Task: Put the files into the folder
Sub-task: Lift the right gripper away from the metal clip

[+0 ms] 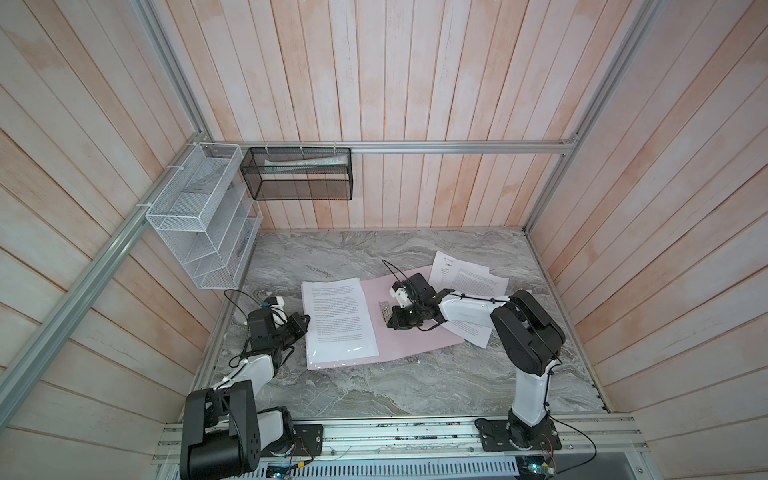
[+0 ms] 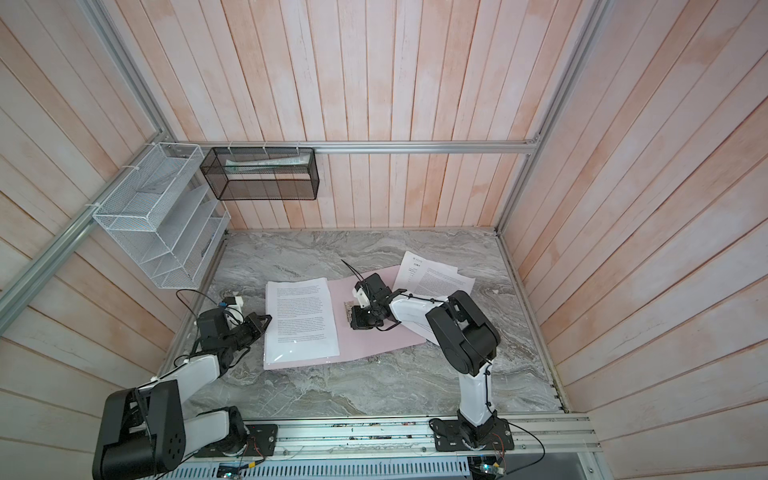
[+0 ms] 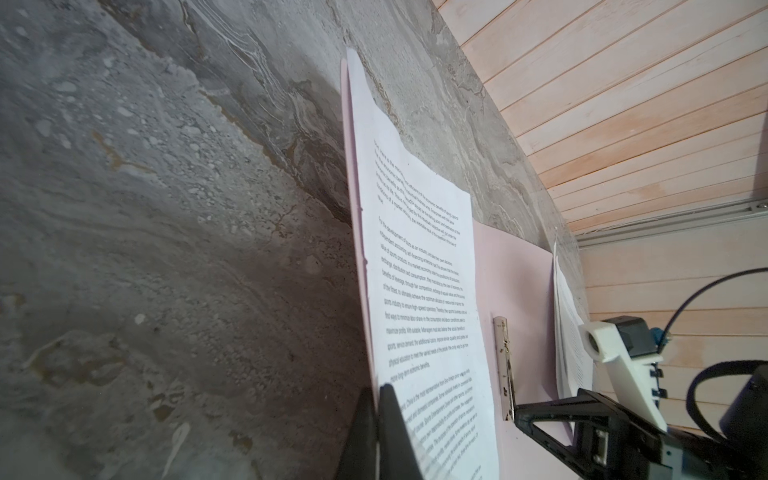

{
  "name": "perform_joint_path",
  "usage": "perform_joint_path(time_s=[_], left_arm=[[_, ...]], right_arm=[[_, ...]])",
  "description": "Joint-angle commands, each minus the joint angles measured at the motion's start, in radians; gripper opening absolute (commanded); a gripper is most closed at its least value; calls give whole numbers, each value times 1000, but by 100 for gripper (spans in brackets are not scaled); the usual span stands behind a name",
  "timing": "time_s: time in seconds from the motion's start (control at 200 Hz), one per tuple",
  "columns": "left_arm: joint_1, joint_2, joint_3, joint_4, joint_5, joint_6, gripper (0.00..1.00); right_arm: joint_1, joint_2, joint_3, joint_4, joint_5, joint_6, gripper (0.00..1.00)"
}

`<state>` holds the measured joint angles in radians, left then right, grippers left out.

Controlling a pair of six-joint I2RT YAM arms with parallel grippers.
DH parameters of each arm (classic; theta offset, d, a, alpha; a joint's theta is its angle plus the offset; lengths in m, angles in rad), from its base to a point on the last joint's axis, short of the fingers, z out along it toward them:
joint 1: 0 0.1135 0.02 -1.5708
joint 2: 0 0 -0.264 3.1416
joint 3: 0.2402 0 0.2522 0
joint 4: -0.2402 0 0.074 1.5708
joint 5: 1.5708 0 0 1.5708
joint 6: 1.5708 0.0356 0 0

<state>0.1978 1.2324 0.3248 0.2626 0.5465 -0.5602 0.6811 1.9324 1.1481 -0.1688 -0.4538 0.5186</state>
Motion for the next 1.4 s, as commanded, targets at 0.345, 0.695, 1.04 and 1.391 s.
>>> perform_joint_path(time_s=[0.345,0.695,1.04,1.391], left_arm=[[3,16,-4,10,-20,39,0],[3,22,0,9,-20,38,0],[2,15,-4,15,-11,42,0],[3,22,0,13,-11,42,0]], right_arm=[[-66,-162,19,41,-171,105,35],[-71,-241,-17,54,-218,134,3],[-75,-192,-244,213,-314,149,0],[-74,-4,-156,295,-357,162,0]])
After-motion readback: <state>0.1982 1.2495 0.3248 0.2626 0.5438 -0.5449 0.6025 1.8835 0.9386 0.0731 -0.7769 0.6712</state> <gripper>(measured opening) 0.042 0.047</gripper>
